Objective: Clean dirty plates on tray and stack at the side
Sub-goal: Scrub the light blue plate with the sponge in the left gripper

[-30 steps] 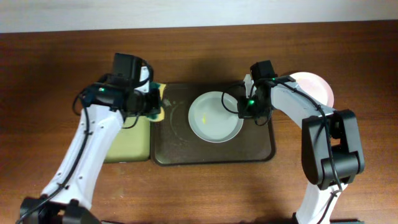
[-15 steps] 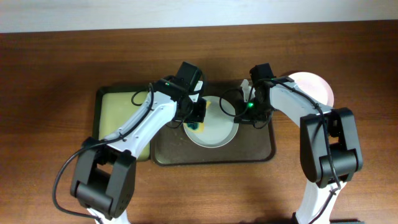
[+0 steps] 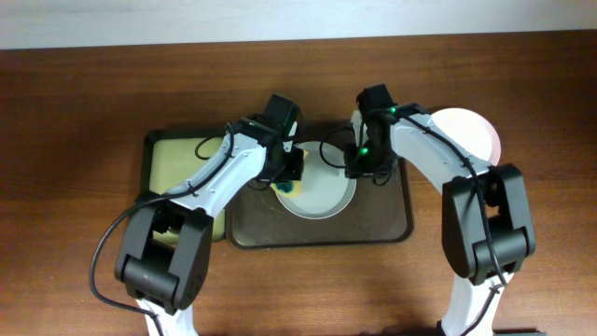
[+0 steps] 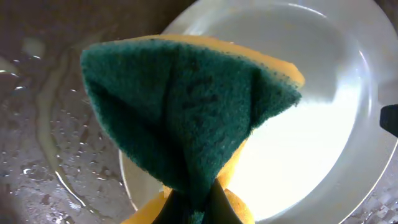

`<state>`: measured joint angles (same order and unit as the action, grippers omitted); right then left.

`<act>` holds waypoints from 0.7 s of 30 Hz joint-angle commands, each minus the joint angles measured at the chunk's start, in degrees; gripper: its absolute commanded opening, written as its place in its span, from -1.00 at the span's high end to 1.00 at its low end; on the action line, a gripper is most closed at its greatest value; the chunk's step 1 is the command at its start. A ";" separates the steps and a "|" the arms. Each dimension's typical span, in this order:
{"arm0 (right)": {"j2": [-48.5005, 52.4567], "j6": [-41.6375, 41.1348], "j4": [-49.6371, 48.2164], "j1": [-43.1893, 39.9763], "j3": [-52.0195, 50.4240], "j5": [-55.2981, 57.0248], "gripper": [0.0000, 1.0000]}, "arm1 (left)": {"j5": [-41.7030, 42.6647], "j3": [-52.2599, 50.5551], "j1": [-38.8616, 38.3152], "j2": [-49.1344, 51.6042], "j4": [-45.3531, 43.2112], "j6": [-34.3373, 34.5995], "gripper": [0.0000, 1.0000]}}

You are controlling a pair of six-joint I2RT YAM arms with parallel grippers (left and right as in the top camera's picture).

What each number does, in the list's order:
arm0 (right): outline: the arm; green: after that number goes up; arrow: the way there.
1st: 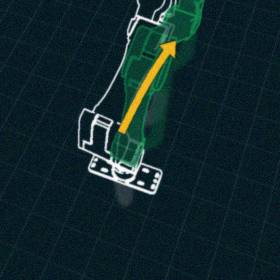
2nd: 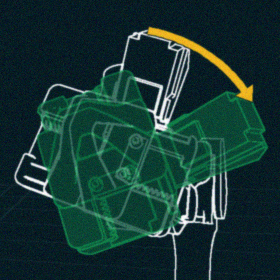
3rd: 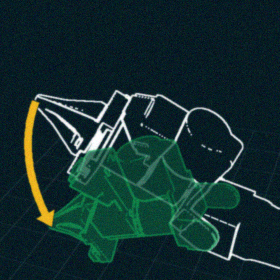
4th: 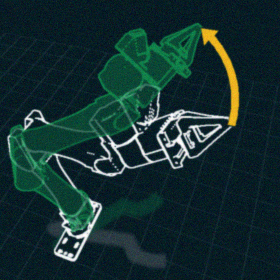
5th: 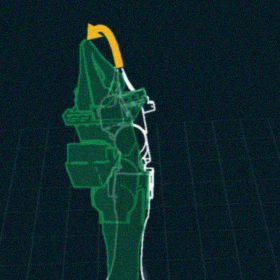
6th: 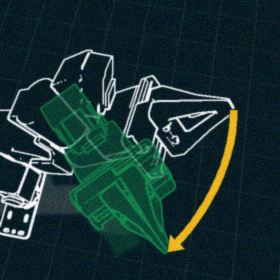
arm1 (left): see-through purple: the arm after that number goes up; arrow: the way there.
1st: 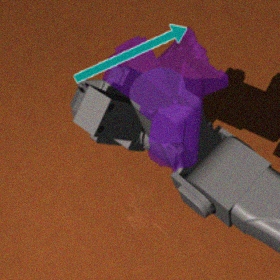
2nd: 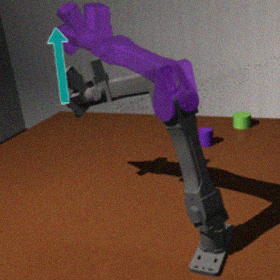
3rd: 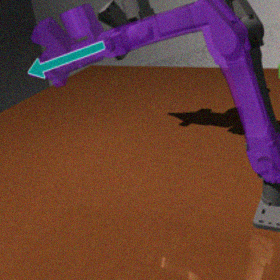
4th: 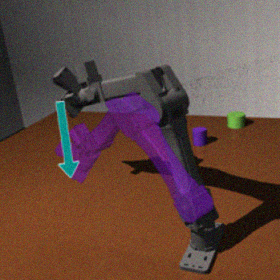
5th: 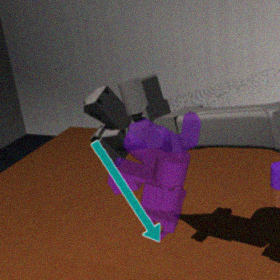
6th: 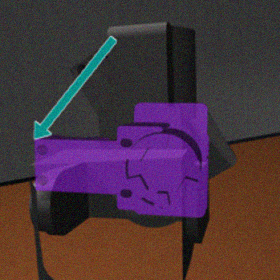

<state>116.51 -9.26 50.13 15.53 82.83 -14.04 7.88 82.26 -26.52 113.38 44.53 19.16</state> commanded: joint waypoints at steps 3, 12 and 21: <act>0.13 1.49 0.70 0.04 0.96 1.25 0.60 | -1.60 1.05 0.44 0.17 -0.11 0.52 1.00; 0.13 1.31 -1.07 0.07 -2.49 1.01 0.92 | -2.82 1.05 0.44 0.17 -0.13 0.55 1.00; 0.13 1.33 -1.49 0.15 -2.49 1.01 0.92 | 2.58 -1.07 0.02 0.20 -3.56 2.49 1.00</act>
<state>116.51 -8.38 48.84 15.53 80.93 -13.34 6.76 81.87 -26.28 113.38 41.71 20.67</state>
